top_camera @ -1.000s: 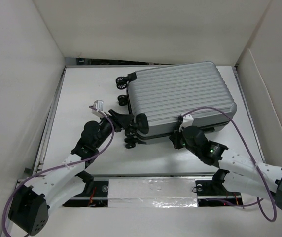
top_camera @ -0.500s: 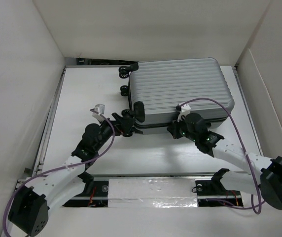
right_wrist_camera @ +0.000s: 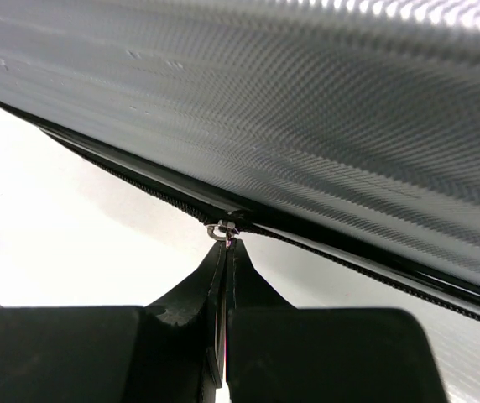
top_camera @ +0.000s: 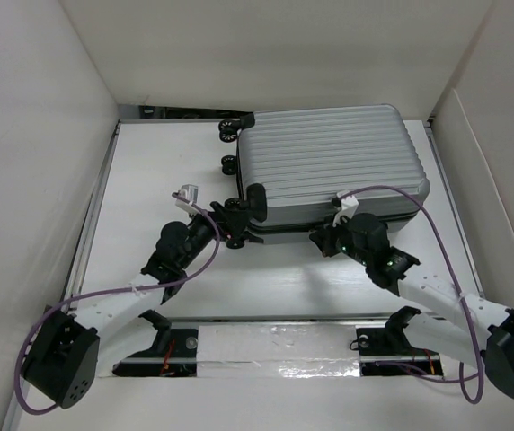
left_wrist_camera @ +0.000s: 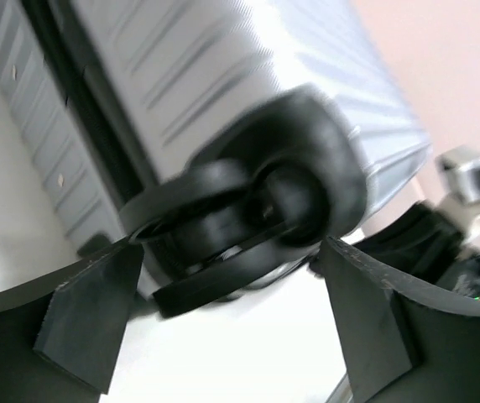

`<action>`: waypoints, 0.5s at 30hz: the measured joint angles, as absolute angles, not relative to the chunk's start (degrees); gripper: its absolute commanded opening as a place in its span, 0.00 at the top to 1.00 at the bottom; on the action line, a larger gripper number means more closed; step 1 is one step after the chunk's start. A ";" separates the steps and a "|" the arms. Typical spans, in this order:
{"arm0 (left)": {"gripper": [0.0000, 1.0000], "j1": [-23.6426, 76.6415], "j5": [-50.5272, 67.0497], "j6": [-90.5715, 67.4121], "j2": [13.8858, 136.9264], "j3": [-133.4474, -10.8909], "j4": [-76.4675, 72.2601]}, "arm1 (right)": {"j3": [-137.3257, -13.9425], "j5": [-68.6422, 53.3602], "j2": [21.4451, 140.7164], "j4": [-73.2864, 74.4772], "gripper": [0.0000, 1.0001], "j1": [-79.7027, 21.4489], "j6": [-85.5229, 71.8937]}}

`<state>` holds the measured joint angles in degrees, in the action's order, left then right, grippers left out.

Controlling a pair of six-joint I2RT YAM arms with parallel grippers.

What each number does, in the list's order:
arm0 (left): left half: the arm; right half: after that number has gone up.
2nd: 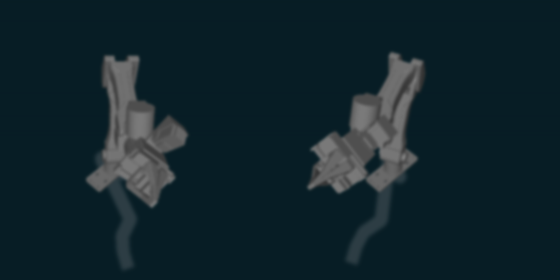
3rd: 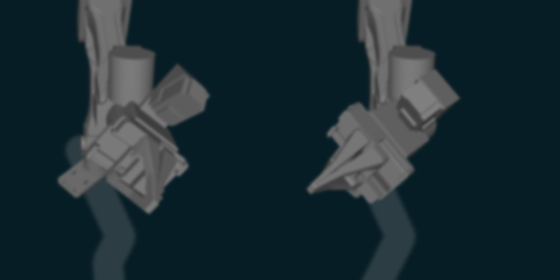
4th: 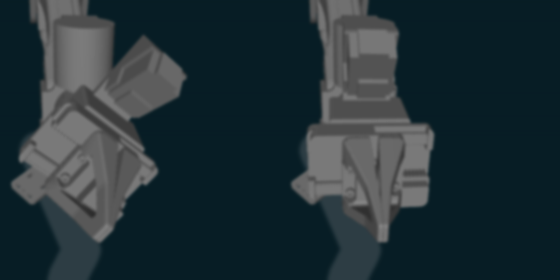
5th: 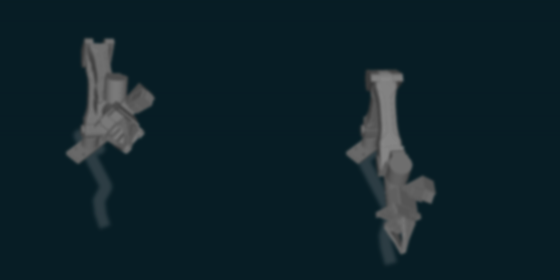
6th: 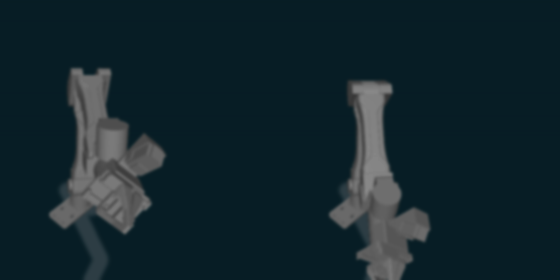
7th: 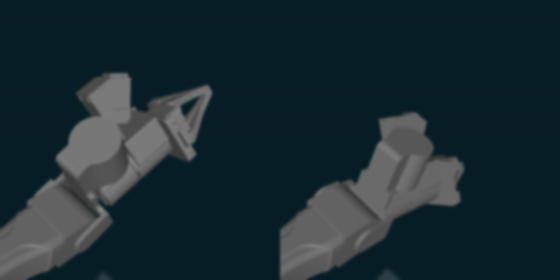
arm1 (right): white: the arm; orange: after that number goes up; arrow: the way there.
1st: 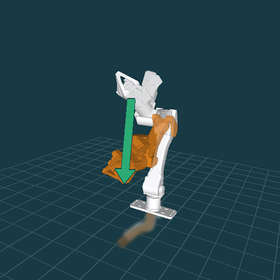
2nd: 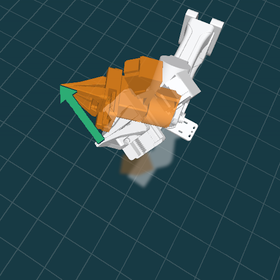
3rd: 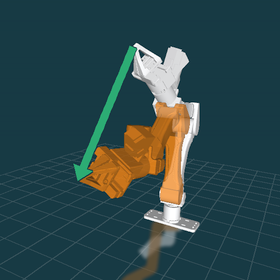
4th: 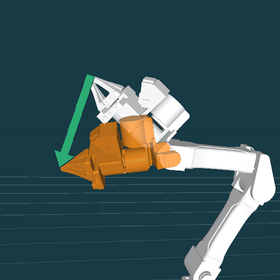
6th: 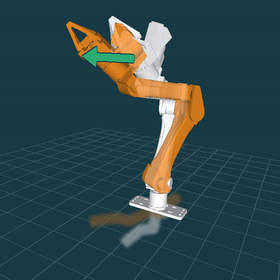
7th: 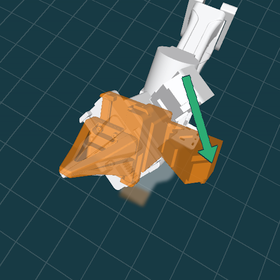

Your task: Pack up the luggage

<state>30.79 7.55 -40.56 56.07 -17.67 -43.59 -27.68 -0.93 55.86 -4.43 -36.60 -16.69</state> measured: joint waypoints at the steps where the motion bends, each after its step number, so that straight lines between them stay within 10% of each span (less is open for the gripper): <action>1: 0.22 30.79 7.42 -40.49 55.68 -17.61 -44.34 | -27.51 -1.13 55.77 -4.54 1.00 -36.42 -16.69; 9: 0.43 29.45 5.61 -39.31 55.51 -17.61 -47.20 | -27.24 -1.58 55.88 -4.38 1.00 -36.05 -16.69; 15: 0.85 27.86 8.23 -39.72 59.94 -17.72 -52.51 | -26.98 -1.30 55.51 -4.51 1.00 -36.03 -17.28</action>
<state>27.86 8.23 -39.72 59.94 -17.72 -52.51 -26.98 -1.30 55.51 -4.51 -36.03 -17.28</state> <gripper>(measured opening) 0.592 0.012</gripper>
